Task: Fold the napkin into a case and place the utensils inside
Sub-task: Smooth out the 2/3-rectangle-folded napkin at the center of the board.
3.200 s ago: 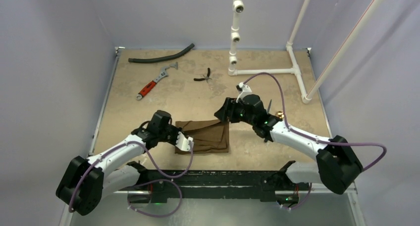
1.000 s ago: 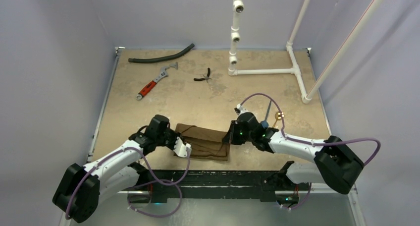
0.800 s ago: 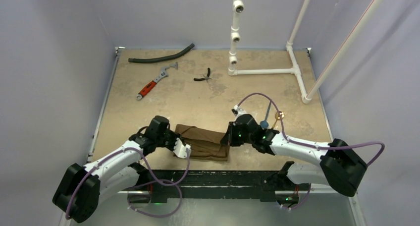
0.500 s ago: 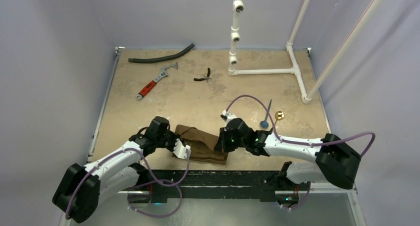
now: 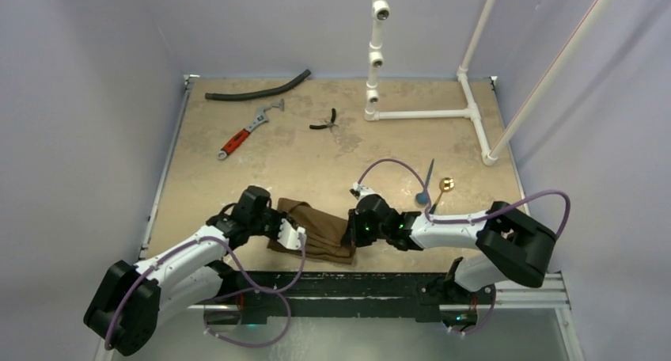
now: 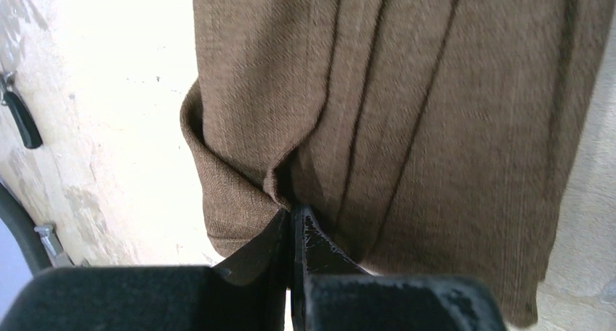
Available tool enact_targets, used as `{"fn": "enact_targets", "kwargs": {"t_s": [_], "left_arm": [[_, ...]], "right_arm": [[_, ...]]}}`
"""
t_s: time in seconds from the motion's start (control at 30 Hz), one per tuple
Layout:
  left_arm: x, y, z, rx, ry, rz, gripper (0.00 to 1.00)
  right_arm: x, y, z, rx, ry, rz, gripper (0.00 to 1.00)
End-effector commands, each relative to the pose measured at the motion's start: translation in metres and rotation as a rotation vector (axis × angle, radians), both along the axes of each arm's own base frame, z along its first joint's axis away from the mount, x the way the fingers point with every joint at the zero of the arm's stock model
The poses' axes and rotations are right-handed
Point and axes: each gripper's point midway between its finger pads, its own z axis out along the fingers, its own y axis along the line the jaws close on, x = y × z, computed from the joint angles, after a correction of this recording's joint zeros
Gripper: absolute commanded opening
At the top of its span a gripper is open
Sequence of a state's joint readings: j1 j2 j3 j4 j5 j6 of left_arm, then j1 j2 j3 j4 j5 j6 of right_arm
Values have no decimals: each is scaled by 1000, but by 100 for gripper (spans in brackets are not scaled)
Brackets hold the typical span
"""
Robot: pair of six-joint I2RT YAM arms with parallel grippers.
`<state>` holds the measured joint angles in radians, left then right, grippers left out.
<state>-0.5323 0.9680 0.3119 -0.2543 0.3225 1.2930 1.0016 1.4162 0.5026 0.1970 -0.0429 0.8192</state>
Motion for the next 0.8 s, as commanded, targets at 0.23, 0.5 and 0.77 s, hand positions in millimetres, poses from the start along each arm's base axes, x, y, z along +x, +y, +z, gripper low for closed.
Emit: {"fn": "enact_targets", "kwargs": {"t_s": [0.23,0.5,0.77], "left_arm": [[1,-2,18,-66,50,87,0],[-17,26,-1,61,54,68,0],[-23,24,9,67,56,12,88]], "right_arm": [[-10,-43,-53,-228,39,-76,0],[5,-32,-21,-174,-27,-104,0],[9,-33,-32,-179,-46,-114,0]]}}
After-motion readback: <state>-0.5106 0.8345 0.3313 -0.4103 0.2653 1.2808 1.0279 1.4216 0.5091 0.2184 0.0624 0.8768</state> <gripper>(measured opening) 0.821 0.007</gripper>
